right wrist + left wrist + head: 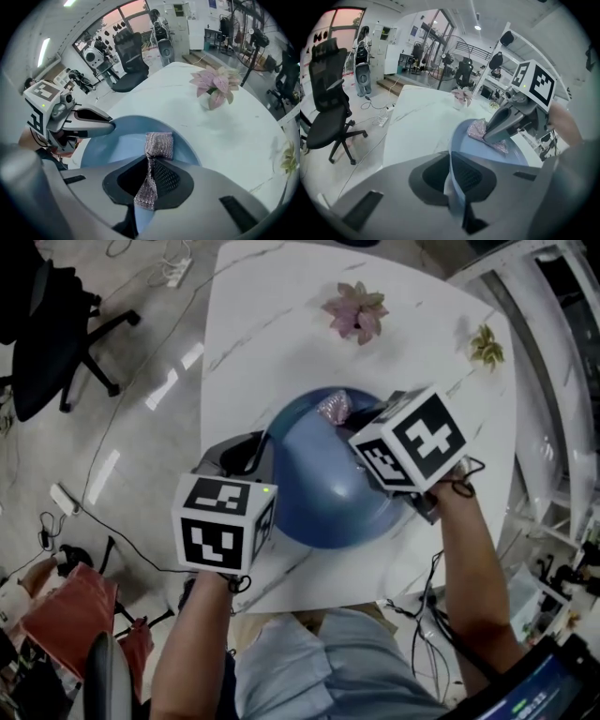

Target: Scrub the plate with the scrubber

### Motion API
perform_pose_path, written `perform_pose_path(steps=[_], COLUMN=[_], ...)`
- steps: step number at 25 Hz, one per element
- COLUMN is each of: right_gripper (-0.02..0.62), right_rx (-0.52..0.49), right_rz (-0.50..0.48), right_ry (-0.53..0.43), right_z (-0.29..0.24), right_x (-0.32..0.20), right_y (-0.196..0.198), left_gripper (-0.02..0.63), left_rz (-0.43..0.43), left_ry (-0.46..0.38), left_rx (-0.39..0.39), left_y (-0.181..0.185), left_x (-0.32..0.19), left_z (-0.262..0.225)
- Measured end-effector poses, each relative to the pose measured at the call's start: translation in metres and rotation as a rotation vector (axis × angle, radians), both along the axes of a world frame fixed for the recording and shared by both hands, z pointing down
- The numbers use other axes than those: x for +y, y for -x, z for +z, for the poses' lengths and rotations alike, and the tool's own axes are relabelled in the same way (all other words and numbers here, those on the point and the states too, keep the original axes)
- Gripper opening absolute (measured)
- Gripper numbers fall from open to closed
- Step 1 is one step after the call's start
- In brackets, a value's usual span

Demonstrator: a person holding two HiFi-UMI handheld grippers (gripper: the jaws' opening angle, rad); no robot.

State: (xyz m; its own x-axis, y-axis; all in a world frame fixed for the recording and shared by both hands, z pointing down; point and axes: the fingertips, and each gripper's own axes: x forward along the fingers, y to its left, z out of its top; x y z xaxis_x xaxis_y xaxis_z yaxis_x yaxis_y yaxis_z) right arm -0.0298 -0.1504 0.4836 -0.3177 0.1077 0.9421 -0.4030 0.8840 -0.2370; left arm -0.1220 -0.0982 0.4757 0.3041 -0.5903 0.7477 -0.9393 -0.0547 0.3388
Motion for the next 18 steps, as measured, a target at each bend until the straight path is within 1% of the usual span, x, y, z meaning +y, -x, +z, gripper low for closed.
perform_pose_path(steps=[3,8,14,18], right_gripper=[0.052,0.052,0.052,0.052], right_rx=[-0.016,-0.039,-0.066,-0.081], right_rz=[-0.018,-0.052,-0.110,-0.133], right_ry=[0.023,0.047,0.100,0.130], right_z=[0.000,-0.001,-0.002,-0.002], right_x=[0.005,0.023,0.065,0.095], right_y=[0.009,0.025,0.039,0.038], left_gripper=[0.017,0.017,0.017,0.017], left_rz=[0.000,-0.014,-0.024,-0.024], left_ry=[0.009,0.001,-0.008,-0.013], left_rx=[0.000,-0.005,0.015,0.021], left_y=[0.000,0.001,0.003,0.003], left_x=[0.001,0.000,-0.001,0.000], left_z=[0.001,0.002,0.003,0.002])
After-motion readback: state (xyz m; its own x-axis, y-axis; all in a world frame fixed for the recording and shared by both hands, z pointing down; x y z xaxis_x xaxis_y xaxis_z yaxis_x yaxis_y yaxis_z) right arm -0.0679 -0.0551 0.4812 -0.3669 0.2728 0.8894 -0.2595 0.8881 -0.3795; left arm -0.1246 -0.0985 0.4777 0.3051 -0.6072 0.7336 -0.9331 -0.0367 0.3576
